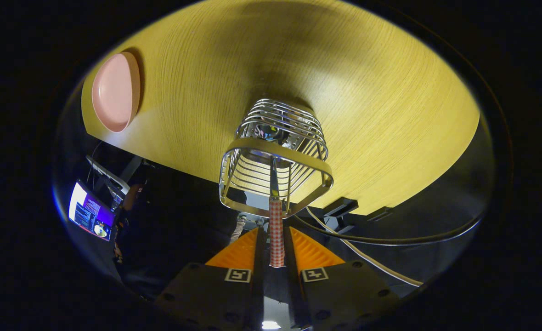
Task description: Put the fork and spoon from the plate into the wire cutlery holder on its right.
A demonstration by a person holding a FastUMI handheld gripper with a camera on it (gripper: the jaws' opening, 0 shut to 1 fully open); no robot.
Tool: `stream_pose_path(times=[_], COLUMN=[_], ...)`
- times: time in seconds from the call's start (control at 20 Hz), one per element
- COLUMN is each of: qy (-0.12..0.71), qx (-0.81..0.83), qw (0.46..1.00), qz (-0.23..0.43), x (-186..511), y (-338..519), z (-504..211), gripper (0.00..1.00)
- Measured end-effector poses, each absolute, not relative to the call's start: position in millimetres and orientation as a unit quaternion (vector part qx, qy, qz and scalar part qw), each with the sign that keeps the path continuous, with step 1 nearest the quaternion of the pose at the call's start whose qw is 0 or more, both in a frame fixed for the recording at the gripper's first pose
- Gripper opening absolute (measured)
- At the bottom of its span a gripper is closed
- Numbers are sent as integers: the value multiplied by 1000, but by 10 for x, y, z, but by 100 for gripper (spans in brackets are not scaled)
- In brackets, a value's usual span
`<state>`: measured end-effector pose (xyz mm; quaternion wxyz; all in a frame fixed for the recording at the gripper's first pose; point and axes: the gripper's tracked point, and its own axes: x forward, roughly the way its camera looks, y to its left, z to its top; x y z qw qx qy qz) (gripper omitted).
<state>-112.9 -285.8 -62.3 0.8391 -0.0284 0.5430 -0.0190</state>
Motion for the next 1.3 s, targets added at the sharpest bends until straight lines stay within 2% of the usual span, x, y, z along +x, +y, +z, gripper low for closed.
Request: stream_pose_path(times=[0.05,0.2,0.25,0.45,0.65,0.85,1.1,1.3], qy=[530,470,450,341,175,-18,-244,-360], qx=[-30,-19,-19,-15,12,19,2,-21], qw=[847,882,892,939,984,1000,966,927], qz=[-16,18,24,37,27,-6,-81,-108], x=[-1118,-1136,-1178,-1390,-1694,-2058,-2615,-3038], y=[-2865,-2761,-2750,-2692,-2629,-2556,-2558,-2342], z=[-627,-550,-520,-429,-136,319,851,1086], gripper=[44,63,75,99,100,100,100,100])
